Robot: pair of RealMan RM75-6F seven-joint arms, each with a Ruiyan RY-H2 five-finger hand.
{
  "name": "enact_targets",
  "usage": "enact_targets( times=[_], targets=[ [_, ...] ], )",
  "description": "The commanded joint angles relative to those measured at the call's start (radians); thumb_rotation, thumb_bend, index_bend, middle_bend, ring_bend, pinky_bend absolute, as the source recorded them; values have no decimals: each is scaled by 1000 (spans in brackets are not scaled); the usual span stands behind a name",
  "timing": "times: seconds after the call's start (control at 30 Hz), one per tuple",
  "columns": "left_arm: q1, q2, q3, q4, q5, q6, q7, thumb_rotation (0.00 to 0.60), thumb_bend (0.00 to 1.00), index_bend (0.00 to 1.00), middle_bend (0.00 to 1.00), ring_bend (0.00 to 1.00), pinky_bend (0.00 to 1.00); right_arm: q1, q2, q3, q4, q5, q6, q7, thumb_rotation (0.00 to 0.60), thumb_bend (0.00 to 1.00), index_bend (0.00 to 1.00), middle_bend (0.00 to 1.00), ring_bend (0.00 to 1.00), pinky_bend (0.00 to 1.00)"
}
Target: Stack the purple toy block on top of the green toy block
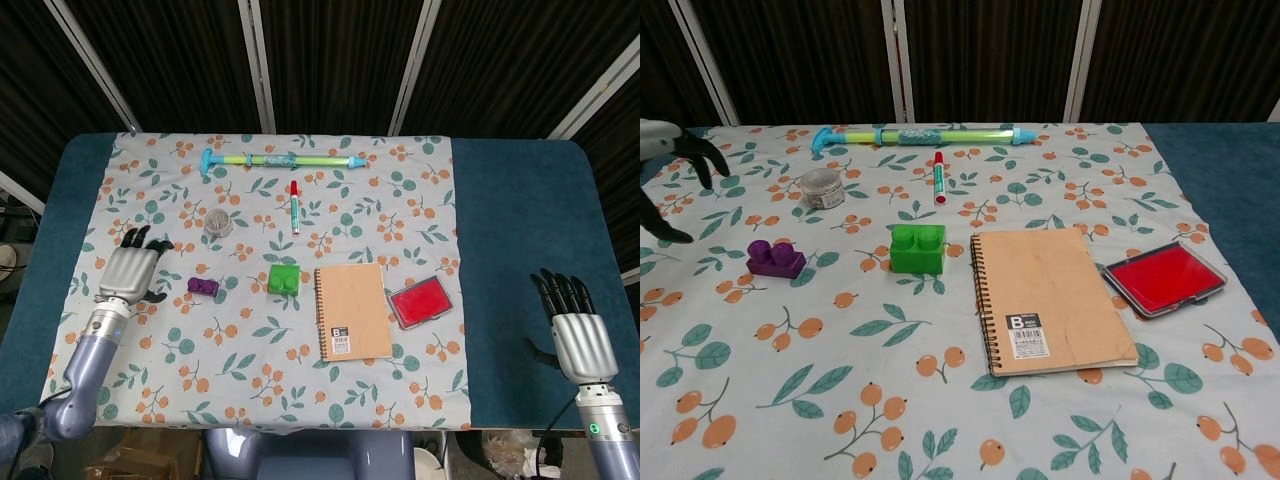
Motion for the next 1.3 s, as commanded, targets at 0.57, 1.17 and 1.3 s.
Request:
enact_targets(
  times=[0.57, 1.17, 1.3],
  targets=[
    [-100, -196, 57, 54, -78, 142, 198, 600, 151, 301, 340, 50, 0, 3, 7, -1, 13, 4, -13, 33, 600, 224, 19, 64, 49, 0],
    [-124, -239, 87, 118, -73, 129, 190, 600, 151, 346, 357, 66, 0, 7, 2, -4, 9, 13, -29, 10, 600, 223, 19, 63, 49, 0],
    [-124, -247, 97, 106, -57, 153, 208, 600, 152, 327, 379, 79, 0, 7, 4, -3, 12, 12, -27, 17, 600, 224, 19, 63, 49, 0]
  ],
)
